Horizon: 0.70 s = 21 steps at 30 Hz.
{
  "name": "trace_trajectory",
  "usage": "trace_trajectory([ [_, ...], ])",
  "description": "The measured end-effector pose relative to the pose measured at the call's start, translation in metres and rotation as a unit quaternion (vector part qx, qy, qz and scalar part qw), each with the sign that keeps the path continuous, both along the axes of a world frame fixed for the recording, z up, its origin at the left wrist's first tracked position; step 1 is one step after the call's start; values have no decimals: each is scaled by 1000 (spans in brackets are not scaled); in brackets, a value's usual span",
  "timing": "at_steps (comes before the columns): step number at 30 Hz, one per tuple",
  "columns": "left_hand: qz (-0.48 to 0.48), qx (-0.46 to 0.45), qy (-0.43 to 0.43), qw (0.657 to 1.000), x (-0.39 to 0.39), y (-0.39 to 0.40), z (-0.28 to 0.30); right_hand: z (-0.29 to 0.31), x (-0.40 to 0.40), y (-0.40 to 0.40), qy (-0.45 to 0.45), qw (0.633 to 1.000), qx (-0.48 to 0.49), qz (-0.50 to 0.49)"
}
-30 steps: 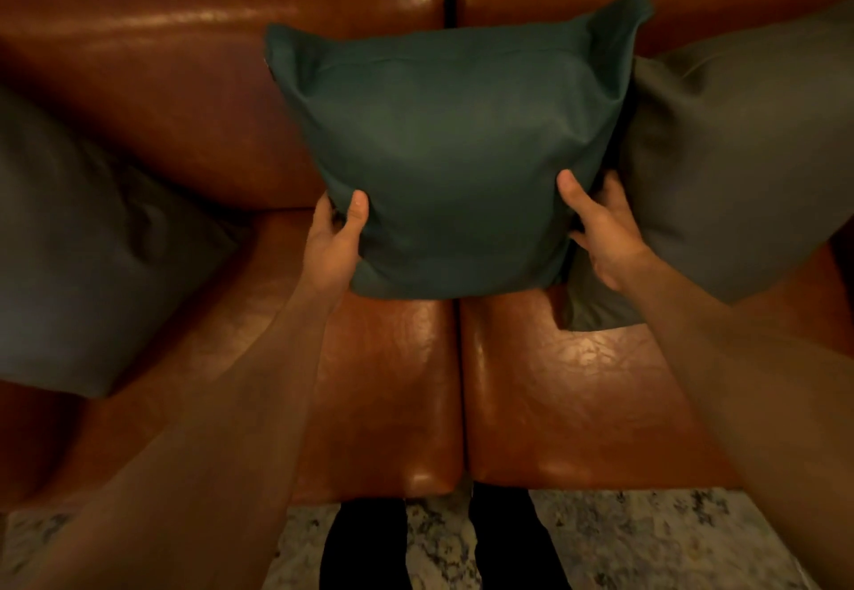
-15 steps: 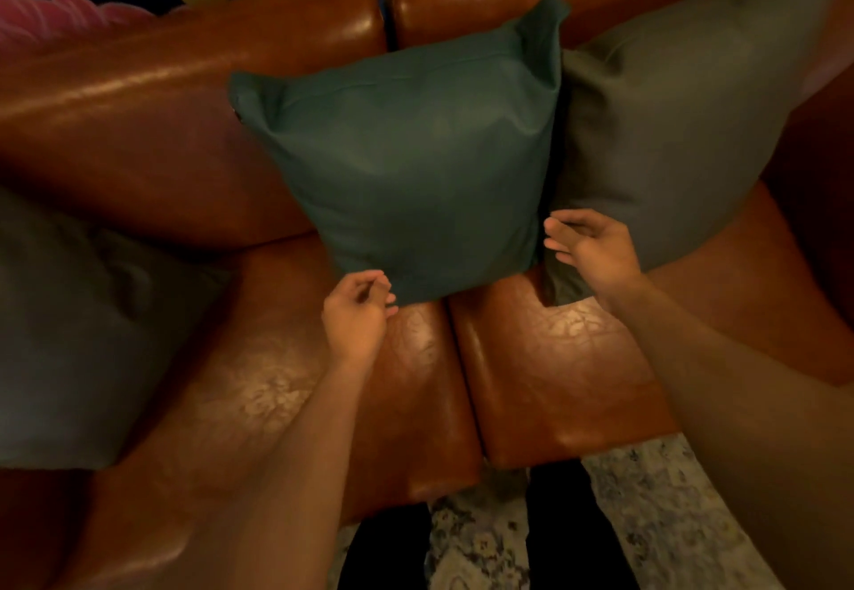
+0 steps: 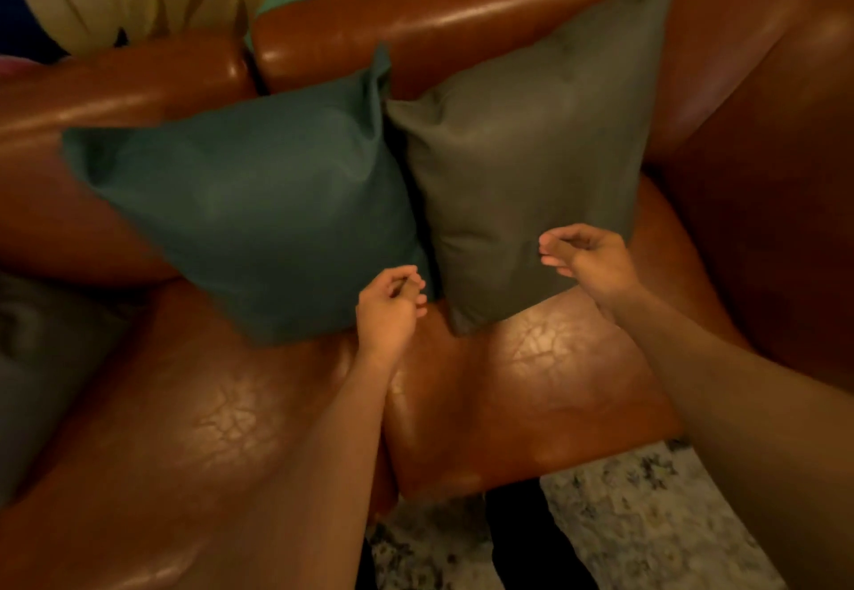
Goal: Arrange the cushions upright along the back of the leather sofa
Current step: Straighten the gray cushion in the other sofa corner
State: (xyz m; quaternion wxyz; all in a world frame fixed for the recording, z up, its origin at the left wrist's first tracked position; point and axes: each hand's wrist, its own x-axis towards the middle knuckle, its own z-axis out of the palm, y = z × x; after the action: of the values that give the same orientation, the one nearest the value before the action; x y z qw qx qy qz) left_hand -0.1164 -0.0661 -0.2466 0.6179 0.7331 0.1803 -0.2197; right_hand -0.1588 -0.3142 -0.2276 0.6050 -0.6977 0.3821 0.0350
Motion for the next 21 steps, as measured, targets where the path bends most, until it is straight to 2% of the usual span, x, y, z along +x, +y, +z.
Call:
trace_trajectory([
  [7, 46, 6, 44, 998, 12, -88, -13, -15, 10, -91, 4, 1000, -15, 9],
  [11, 101, -1, 3, 995, 9, -116, -6, -20, 23, -122, 0, 999, -29, 13],
  [16, 154, -36, 5, 987, 9, -124, -14, -26, 37, -153, 12, 996, -92, 6],
  [21, 181, -75, -8, 981, 14, -132, -26, -25, 63, -169, -32, 999, 40, 15],
])
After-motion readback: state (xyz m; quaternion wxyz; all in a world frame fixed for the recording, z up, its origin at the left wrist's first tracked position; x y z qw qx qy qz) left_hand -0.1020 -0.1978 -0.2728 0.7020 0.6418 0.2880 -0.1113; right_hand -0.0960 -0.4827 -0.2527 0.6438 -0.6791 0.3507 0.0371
